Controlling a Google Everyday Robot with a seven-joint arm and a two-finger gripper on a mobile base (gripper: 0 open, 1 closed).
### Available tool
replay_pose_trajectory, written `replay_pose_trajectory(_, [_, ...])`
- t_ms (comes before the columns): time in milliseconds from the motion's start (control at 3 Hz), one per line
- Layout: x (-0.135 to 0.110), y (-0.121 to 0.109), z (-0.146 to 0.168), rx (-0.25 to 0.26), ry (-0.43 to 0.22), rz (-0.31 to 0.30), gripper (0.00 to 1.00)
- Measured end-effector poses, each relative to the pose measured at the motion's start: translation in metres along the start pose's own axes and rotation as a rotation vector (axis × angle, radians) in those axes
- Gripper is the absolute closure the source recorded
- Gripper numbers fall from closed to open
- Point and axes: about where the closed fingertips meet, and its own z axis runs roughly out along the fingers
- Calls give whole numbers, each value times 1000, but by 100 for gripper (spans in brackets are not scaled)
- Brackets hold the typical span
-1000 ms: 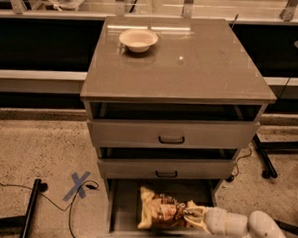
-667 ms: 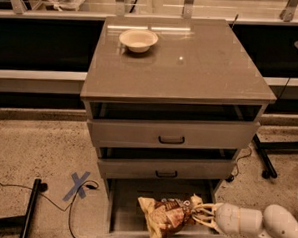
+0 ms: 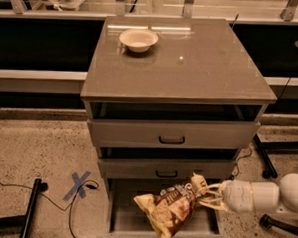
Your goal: Pick brown chip bag from bottom drawer and place on counter
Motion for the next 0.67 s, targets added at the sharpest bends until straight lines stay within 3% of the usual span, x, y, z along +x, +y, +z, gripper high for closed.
replay_pose_trajectory(333, [-43,-47,-22,-28,-19,0,100])
replay_pose_trajectory(667, [-89,-78,-95,-1,-27,26,100])
